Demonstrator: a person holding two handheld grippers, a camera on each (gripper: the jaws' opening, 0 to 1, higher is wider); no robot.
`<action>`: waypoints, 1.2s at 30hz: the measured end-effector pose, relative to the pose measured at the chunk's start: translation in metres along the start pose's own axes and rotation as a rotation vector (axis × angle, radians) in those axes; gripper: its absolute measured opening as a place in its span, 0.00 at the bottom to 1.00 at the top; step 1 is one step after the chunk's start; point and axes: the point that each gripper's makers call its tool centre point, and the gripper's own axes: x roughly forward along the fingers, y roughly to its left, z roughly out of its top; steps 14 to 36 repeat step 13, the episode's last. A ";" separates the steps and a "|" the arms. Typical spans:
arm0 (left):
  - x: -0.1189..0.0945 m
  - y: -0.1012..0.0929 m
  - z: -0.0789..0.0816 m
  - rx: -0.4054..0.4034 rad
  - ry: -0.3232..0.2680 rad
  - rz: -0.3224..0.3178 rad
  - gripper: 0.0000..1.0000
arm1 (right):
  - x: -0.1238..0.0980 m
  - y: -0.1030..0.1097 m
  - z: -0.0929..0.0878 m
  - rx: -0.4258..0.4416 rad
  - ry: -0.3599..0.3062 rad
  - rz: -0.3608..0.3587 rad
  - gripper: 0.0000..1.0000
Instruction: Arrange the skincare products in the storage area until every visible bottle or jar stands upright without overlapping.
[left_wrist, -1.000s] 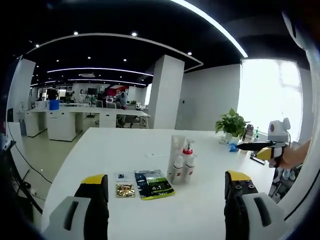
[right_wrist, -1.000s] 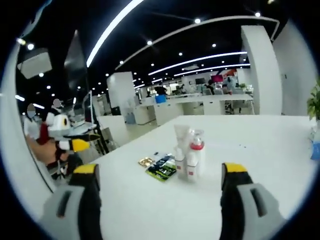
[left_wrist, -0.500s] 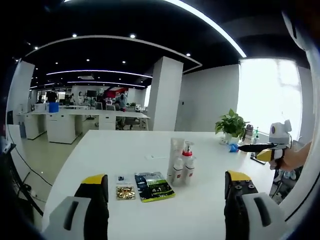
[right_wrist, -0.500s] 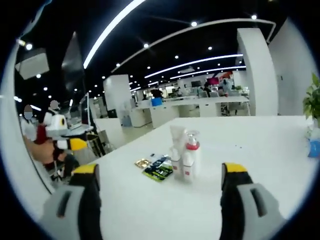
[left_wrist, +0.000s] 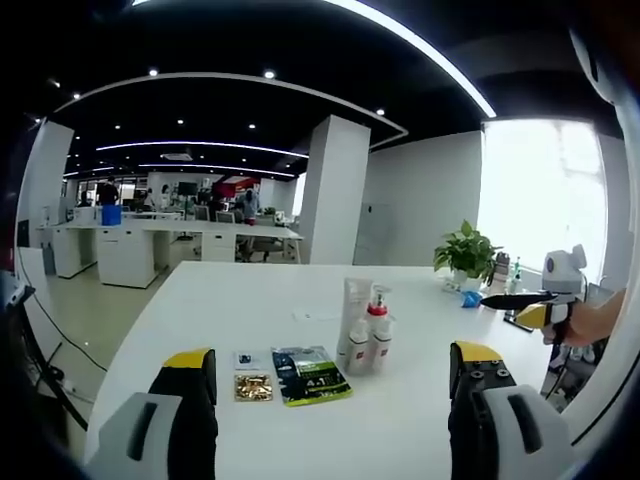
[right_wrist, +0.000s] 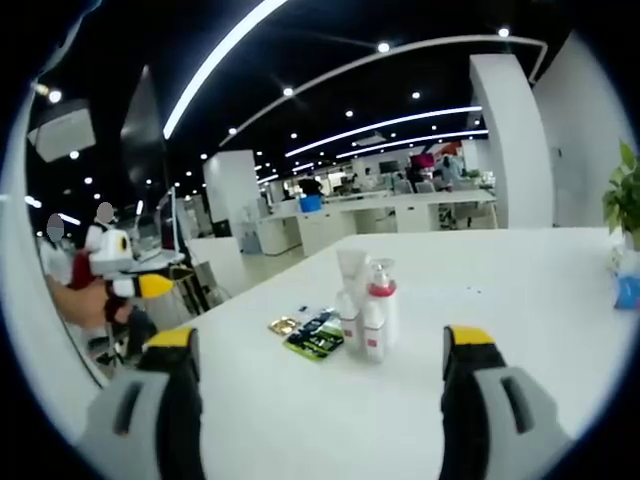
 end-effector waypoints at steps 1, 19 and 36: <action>0.000 0.000 0.000 0.000 0.000 0.000 1.00 | 0.000 0.000 0.000 0.000 0.000 0.000 0.99; 0.002 -0.001 -0.004 0.001 0.016 0.005 1.00 | -0.002 -0.002 -0.006 0.007 0.015 -0.003 0.99; 0.002 -0.001 -0.004 0.001 0.016 0.005 1.00 | -0.002 -0.002 -0.006 0.007 0.015 -0.003 0.99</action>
